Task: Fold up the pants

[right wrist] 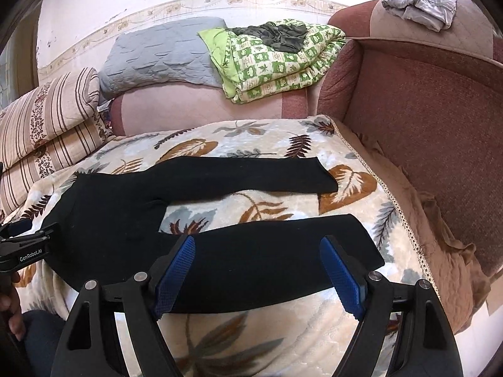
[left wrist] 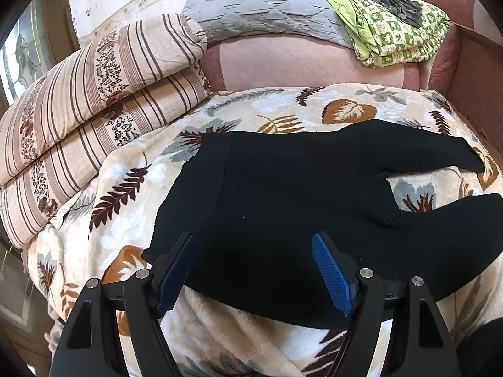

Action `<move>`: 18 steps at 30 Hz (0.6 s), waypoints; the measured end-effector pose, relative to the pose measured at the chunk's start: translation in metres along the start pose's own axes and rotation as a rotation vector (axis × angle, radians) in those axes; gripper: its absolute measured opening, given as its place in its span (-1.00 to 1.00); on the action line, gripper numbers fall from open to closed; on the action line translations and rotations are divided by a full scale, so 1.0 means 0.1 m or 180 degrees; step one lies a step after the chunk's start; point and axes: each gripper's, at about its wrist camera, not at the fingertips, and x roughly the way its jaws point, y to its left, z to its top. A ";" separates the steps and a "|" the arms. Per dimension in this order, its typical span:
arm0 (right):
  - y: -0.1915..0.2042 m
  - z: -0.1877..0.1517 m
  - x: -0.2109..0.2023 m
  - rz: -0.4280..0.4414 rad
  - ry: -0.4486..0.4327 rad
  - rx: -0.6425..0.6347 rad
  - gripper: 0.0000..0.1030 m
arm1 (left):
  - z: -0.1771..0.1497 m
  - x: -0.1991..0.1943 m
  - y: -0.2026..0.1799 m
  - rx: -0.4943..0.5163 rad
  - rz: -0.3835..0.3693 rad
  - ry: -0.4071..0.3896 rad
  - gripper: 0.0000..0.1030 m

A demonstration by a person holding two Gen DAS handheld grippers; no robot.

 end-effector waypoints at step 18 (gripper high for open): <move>0.01 0.01 0.00 0.0018 -0.0020 -0.0002 0.61 | 0.00 0.04 -0.02 -0.0078 -0.0063 0.0016 0.48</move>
